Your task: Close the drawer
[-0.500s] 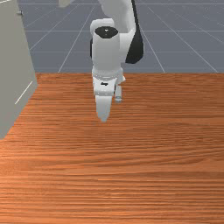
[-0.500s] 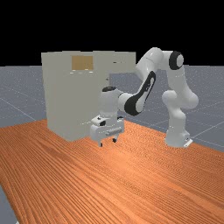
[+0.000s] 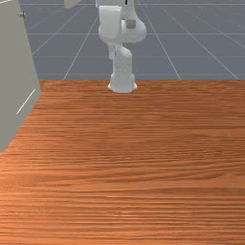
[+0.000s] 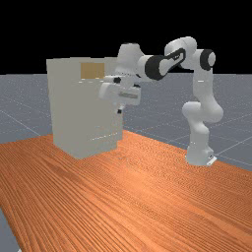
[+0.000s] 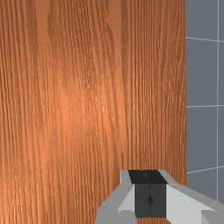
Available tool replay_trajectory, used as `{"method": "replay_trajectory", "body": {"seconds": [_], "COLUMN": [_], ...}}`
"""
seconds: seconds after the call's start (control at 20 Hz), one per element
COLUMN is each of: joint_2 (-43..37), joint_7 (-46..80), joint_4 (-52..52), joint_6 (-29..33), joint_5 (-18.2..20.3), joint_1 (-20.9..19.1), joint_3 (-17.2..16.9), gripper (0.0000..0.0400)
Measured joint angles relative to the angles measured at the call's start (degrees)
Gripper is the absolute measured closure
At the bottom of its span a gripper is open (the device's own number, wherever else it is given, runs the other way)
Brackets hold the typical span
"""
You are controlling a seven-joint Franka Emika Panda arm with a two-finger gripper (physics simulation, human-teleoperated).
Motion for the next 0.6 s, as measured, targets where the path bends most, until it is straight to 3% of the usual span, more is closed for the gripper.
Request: {"method": "replay_trajectory", "body": {"seconds": [0.05, 0.1, 0.15, 0.2, 0.25, 0.4, 0.5, 0.55, 0.6], "joint_2": [1.2, 2.2, -2.8, -8.4, -6.3, -6.3, 0.5, 8.8, 19.4], "joint_7": [-0.3, -1.8, -4.2, -4.1, -1.0, -5.7, -42.7, -58.9, -65.4], "joint_4": [6.1, 9.6, 2.8, -3.6, 0.2, -12.9, -3.5, 8.8, 25.6], "joint_6": [-7.7, -14.3, -13.8, -12.9, -17.8, -0.8, -4.7, -9.9, -16.6], "joint_5": [0.1, 2.7, 6.9, 6.4, 0.6, 1.2, 5.3, 7.6, 9.2], "joint_1": [0.0, -0.4, -0.4, -0.1, -0.2, -0.3, -3.9, -9.2, -16.3], "joint_3": [0.0, 0.0, -0.7, -1.1, -0.1, -0.9, -5.5, -6.6, -6.5], "gripper": [0.0398, 0.0399, 0.0399, 0.04, 0.04, 0.04, 0.04, 0.04, 0.04]}}
